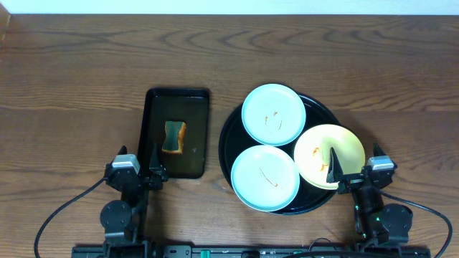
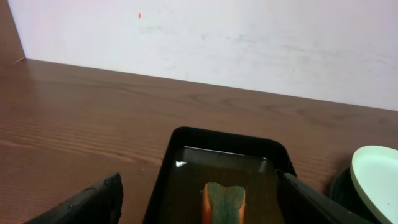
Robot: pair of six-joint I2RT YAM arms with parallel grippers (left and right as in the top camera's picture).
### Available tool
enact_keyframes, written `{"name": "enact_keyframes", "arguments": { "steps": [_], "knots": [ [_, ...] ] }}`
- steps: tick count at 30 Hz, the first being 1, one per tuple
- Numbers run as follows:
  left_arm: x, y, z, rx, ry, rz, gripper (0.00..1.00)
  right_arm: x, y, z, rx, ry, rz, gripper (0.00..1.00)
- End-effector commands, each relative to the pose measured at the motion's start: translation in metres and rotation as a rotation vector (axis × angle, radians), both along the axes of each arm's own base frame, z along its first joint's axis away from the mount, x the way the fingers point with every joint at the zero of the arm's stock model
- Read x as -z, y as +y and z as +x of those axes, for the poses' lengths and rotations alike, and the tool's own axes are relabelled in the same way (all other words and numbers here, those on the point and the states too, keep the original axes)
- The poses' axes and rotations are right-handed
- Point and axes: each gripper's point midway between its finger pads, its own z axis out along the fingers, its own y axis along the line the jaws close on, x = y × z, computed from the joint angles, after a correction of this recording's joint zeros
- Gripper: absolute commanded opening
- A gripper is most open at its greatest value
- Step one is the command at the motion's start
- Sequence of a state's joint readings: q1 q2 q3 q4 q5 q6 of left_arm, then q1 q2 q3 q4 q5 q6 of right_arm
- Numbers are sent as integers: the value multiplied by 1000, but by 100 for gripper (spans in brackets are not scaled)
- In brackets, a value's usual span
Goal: Clean dirty plates on tray and stack at the side
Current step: 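Move left gripper to the sponge and right gripper to the yellow plate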
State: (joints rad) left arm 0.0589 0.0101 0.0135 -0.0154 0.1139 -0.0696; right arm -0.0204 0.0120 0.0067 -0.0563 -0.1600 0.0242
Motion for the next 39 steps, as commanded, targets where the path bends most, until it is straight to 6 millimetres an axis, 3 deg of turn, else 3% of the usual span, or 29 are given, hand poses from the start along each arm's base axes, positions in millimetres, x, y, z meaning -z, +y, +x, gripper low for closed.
{"name": "enact_keyframes", "arguments": {
  "steps": [1, 12, 23, 34, 39],
  "knots": [
    [14, -4, -1, 29, 47, 10, 80, 1, 4, 0, -18, 3, -13, 99],
    [13, -4, -1, 29, 45, 10, 80, 1, 3, 0, -13, 3, -13, 99],
    [22, -4, -1, 20, 124, -53, 80, 2, -1, 0, 21, 22, 100, 99],
    [-2, -5, -1, 16, 421, -79, 80, -14, 6, -7, -6, 193, 167, 99],
    [-11, -5, 4, 11, 608, -93, 80, -26, 27, -10, -106, 377, 218, 99]
  ]
}}
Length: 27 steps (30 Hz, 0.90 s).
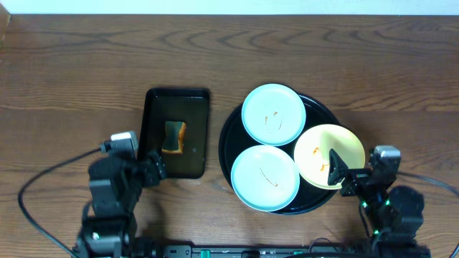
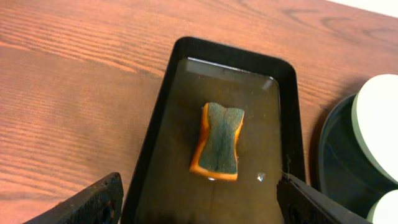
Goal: Clean dirty plates on tray and stack at the side
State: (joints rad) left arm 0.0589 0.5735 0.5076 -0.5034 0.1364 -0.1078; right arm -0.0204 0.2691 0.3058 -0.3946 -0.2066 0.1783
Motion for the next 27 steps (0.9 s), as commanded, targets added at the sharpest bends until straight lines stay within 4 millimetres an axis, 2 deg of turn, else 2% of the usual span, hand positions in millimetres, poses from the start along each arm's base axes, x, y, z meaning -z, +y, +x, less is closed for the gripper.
{"name": "enact_keyframes", "arguments": {
  "steps": [1, 6, 11, 16, 19, 21, 23, 27],
  "knots": [
    [-15, 0, 8, 1, 87, -18, 80, -18, 19, -1, -82, 107, 90, 99],
    [-18, 0, 13, 0, 291, -32, 80, -15, 21, 0, -74, 347, 108, 99],
    [-16, 0, 14, -28, 451, -65, 80, -9, 33, -1, -167, 514, 79, 99],
    [-8, 0, 14, -35, 500, -72, 80, 7, 39, 2, -219, 606, 52, 99],
    [-8, 0, 14, -93, 502, -119, 80, 7, 60, 0, -327, 631, 145, 99],
    [-9, 0, 17, -155, 493, -168, 80, 7, 65, 1, -349, 634, 162, 99],
    [-13, 0, 24, -205, 464, -213, 80, 11, 68, -1, -355, 659, 160, 94],
    [-20, -7, 43, -162, 382, -229, 80, 28, 73, -12, -340, 753, 124, 77]
  ]
}}
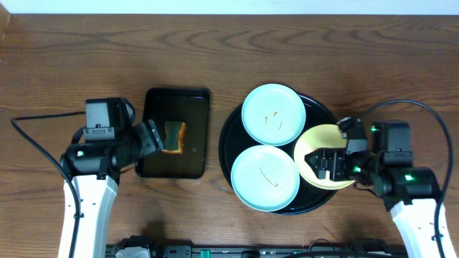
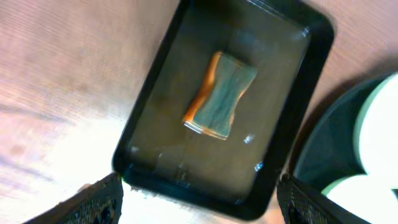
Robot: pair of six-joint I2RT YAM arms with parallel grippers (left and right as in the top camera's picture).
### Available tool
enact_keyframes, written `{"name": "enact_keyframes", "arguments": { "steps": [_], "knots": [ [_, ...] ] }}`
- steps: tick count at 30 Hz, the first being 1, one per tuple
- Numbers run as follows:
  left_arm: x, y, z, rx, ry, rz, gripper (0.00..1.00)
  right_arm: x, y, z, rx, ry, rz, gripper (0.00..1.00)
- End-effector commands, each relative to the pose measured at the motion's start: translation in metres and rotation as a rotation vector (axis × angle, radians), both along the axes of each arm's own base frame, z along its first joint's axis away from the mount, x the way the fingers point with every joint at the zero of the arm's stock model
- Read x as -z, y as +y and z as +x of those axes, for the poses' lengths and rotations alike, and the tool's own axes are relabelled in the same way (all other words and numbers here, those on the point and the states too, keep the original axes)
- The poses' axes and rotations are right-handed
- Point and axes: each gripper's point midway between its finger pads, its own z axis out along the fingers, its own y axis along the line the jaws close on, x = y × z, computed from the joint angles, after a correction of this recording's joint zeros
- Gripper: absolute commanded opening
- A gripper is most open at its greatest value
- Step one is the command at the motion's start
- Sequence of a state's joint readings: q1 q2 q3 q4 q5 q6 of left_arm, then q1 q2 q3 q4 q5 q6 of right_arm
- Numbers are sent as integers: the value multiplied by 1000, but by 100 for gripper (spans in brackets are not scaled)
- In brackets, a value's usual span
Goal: Clean dirty plates on tray and stack at the side
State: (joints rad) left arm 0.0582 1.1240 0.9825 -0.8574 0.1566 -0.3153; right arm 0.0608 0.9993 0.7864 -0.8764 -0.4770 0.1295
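A round black tray (image 1: 228, 143) holds two pale blue plates (image 1: 273, 115) (image 1: 265, 178) and a yellow plate (image 1: 321, 137), each with small orange smears. An orange and green sponge (image 1: 174, 137) (image 2: 219, 102) lies in shallow water in a black rectangular tray (image 1: 177, 92) (image 2: 318, 43). My left gripper (image 1: 148, 138) (image 2: 202, 208) hangs open above that tray's near left edge, holding nothing. My right gripper (image 1: 328, 163) hovers over the yellow plate's near half, and its fingers look apart. Part of the yellow plate is hidden under it.
Brown wooden table (image 1: 86, 57) runs all round both trays. A white wall edge lies along the far side. Cables trail from both arms at the left and right edges.
My left arm has risen and shifted left, so its camera looks straight down on the sponge tray. My right arm has lifted and reached in over the yellow plate. No object has moved.
Both arms first sat low at the table's near edge, grippers open, the left one facing the sponge tray and wall. Then both had lifted a little. Now the left hangs over the sponge tray and the right over the yellow plate. Plates and sponge stay put.
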Motion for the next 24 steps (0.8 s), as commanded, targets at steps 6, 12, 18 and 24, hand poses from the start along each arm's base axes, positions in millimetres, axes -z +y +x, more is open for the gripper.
{"name": "enact_keyframes", "arguments": {
  "steps": [6, 12, 18, 24],
  "knots": [
    [-4, -28, 28, 153, -87, 49, 80, 33, 27, -26, -23, 192, -53, 72],
    [35, -47, 30, 269, 40, 116, 80, 69, 30, -46, 35, 339, -120, 72],
    [89, -52, 31, 318, 210, 194, 80, 97, 43, -50, 43, 391, -129, 61],
    [118, -57, 35, 335, 271, 199, 80, 111, 42, -48, 75, 416, -172, 56]
  ]
}}
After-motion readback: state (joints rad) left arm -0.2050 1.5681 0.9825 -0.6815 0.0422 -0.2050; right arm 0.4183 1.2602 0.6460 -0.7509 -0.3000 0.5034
